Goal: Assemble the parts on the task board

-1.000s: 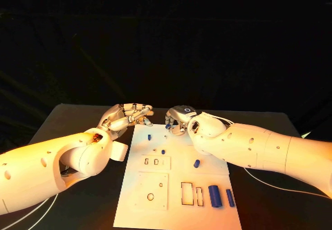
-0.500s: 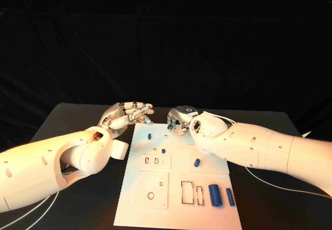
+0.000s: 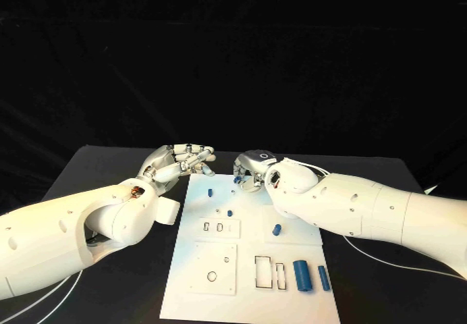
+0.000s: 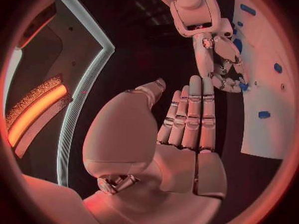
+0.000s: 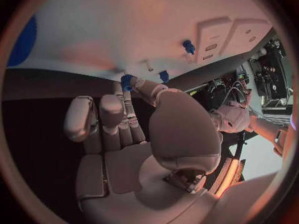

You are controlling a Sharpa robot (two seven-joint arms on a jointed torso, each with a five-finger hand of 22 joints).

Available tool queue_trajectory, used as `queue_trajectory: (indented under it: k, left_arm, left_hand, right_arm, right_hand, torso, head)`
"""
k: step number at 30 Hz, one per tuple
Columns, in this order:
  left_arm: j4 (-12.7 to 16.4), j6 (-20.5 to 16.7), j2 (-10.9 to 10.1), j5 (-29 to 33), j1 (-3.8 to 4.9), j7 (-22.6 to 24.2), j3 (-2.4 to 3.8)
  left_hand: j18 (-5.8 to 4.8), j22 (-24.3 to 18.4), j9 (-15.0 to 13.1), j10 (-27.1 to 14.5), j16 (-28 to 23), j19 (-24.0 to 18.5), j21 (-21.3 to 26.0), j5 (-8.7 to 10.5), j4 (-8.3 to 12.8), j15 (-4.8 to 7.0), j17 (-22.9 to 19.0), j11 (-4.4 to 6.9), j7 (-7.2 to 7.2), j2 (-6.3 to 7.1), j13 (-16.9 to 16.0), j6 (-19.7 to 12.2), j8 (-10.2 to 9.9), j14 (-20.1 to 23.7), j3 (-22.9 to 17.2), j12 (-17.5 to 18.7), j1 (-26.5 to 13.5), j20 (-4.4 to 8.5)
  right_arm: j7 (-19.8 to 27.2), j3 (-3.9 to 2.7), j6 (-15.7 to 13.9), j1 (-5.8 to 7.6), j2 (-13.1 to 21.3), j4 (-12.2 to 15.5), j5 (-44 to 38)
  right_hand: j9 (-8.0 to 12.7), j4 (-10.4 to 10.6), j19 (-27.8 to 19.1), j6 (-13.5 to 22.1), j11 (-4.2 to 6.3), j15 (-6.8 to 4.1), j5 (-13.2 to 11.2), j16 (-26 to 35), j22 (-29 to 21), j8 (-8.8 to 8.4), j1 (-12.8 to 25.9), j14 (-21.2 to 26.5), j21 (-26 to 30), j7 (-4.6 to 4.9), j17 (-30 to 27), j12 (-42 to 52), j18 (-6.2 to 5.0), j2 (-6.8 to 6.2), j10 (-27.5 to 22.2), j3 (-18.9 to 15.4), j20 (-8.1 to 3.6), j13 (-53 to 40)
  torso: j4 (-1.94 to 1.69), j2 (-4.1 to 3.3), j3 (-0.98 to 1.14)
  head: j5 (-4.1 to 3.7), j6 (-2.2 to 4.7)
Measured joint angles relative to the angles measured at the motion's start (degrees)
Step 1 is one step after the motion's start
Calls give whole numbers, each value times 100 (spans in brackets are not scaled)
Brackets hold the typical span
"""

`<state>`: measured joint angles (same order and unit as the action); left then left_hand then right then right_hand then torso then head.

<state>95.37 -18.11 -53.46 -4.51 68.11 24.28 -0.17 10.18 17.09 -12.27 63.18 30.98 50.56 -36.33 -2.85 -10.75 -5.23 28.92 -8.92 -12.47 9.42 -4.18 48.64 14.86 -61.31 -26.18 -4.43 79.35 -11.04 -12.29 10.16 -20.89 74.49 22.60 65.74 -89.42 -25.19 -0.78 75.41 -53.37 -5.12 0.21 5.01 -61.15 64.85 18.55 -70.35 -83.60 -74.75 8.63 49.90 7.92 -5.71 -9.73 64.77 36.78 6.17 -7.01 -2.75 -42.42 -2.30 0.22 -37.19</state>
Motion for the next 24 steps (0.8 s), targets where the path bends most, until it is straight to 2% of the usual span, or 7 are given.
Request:
queue_trajectory:
  k: [3,5,13,18,19,24]
  left_arm:
    - [-4,2,3,0,0,-3,0]
    - [-7,4,3,1,0,-5,0]
    - [-33,14,17,2,1,-9,0]
    - [-62,22,30,2,1,-11,0]
    - [-65,23,30,3,1,-12,0]
    - [-74,34,28,4,1,-13,-2]
  left_hand:
    - [0,0,0,0,0,0,0,0,0,0,0,0,0,0,0,0,0,0,0,0,0,0]
    - [0,0,0,0,0,0,0,0,0,0,0,0,0,0,0,0,0,0,0,0,0,0]
    - [0,0,1,0,0,0,0,0,0,0,4,0,0,0,1,0,-27,0,0,0,0,0]
    - [0,0,1,-22,0,0,0,0,-16,0,4,-22,0,0,1,0,-28,0,-16,0,0,0]
    - [0,0,1,-21,0,0,0,0,-16,0,4,-21,0,0,1,0,-28,0,-16,0,0,0]
    - [0,0,1,-21,0,0,0,0,-16,0,4,-21,0,0,1,0,-28,0,-16,0,0,0]
  right_arm:
    - [4,1,0,-6,-30,-18,1]
    - [8,2,0,-12,-48,-39,3]
    - [16,3,10,-18,-103,-166,17]
    - [18,4,29,-20,-107,-204,30]
    - [18,4,29,-20,-94,-191,32]
    - [21,4,-13,-20,171,98,40]
  right_hand:
    - [0,0,-31,50,-22,20,0,34,-33,-39,12,20,32,6,-34,-35,0,-12,-46,0,30,17]
    - [0,16,-61,109,-45,40,0,48,-72,-100,37,41,76,49,-82,-77,0,-37,-139,17,42,40]
    - [24,17,-222,341,-115,101,-6,172,-266,-270,68,144,242,115,-297,-152,0,-68,-362,17,93,118]
    - [62,25,-545,659,-150,133,-65,414,-717,-505,34,279,611,139,-673,-222,-23,-162,-724,-76,135,210]
    - [62,19,-588,712,-155,142,-67,468,-792,-539,24,307,676,135,-752,-222,-89,-172,-773,-113,134,224]
    - [59,23,-646,759,-164,142,-68,546,-910,-582,14,308,788,122,-900,-222,-94,-227,-879,-279,151,250]
  torso:
    - [-4,-3,0]
    - [-6,-3,0]
    - [-4,-5,-7]
    - [-1,-5,-7]
    - [-1,-5,-7]
    - [-2,0,-5]
  head:
    - [0,1]
    - [1,1]
    - [12,-7]
    - [9,-12]
    - [8,-16]
    - [8,-12]
